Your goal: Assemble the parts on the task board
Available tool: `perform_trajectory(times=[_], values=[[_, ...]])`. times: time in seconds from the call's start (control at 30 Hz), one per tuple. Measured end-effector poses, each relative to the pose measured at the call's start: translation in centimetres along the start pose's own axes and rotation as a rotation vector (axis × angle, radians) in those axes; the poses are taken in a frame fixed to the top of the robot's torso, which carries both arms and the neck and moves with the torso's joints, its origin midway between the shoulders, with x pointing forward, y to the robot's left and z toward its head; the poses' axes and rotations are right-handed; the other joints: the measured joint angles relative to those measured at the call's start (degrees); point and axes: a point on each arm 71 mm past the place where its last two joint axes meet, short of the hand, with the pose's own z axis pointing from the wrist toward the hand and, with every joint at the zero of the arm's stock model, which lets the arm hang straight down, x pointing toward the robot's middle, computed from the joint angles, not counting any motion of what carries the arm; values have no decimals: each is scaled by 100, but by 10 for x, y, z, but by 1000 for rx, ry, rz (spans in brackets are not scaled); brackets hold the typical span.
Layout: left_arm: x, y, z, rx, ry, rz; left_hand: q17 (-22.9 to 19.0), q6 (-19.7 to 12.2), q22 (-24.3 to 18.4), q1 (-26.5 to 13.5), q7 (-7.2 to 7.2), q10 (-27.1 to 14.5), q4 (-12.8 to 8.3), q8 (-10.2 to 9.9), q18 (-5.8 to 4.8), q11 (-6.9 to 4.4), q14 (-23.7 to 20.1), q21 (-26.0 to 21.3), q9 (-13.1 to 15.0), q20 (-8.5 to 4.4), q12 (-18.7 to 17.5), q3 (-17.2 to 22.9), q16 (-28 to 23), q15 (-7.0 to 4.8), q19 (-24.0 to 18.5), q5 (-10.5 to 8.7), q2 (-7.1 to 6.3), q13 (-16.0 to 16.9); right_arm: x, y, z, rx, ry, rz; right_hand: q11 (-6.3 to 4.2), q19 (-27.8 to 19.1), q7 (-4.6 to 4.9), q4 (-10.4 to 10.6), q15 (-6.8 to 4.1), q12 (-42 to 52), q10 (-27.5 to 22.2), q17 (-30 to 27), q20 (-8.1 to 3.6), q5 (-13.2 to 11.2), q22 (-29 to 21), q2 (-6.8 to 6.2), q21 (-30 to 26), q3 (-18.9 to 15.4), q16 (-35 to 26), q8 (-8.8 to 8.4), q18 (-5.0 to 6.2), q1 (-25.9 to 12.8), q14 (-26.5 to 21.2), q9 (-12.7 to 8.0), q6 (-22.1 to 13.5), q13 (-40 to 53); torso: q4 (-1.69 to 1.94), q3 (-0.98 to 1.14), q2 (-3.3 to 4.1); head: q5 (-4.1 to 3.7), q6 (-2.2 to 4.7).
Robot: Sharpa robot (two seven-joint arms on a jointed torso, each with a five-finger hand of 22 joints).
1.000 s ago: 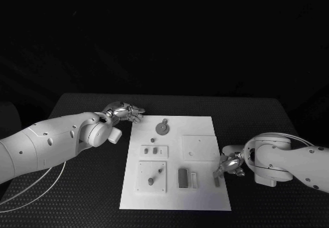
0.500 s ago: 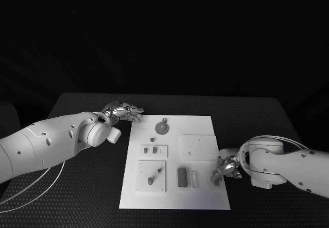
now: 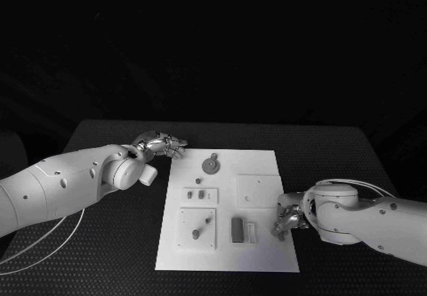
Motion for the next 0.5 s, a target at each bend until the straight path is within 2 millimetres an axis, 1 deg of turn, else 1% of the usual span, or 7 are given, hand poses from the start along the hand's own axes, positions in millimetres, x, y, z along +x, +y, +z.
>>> perform_trajectory(times=[0.03,0.07,0.13,0.2,0.27,0.37,0.5], values=[[0,0,0,0,0,0,0,0,0,0,0,0,0,0,0,0,0,0,0,0,0,0,0,0,0,0,0,0,0,1,0,0,-5,-8,3,-7,0,-61,0,0,-3,0,6,0,0,-18,0,45,-6,32,-2,86,0,13,0,0,0,0,-1,1,-1],[0,0,0,0,1,0,2,0,0,0,0,0,0,0,0,0,0,0,0,0,0,0,0,0,0,0,0,0,0,2,0,-4,-12,-15,19,-8,0,-108,9,0,-19,0,6,0,-1,-28,0,73,-14,33,-2,139,-9,18,0,0,0,0,-1,1,-3],[0,0,0,0,1,0,5,0,2,0,0,0,0,0,0,0,0,0,0,0,0,0,0,0,0,0,0,0,1,5,1,-10,-22,-26,22,-9,-16,-192,20,0,-21,0,6,1,-1,-31,-1,115,-14,33,-2,252,-21,19,-15,0,0,0,-1,4,-7],[-1,0,-1,-1,0,0,5,0,5,0,0,0,0,0,0,0,0,0,0,0,0,0,0,0,0,0,0,0,0,6,0,-14,-36,-35,22,-10,-19,-321,21,0,-22,-1,6,1,-1,-65,-1,165,-14,33,-3,402,-21,21,-19,0,0,0,-1,8,-10],[-1,0,-1,-1,0,0,5,0,5,0,0,0,0,0,0,0,0,0,0,0,0,0,0,0,0,0,0,0,0,8,0,-18,-49,-43,22,-10,-20,-410,22,0,-22,-5,7,-1,-1,-62,-1,229,-14,33,-6,517,-21,34,-19,0,0,0,0,9,-10],[-1,0,-1,-1,0,0,9,0,5,0,0,0,0,0,0,0,0,0,0,0,0,0,0,0,0,0,0,1,-1,8,0,-22,-60,-51,23,-21,-20,-529,24,0,-23,-8,18,-24,0,-99,-1,338,-14,32,-9,576,-24,39,-20,0,0,0,0,9,-15],[-1,1,-1,-1,0,0,9,0,4,0,0,0,0,0,0,0,0,0,0,0,0,0,0,0,0,0,0,1,0,9,0,-27,-70,-53,42,-50,-20,-539,34,0,-42,-17,48,-24,-2,-144,-1,350,-44,32,-10,621,-34,35,-20,-8,0,0,0,12,-17]])
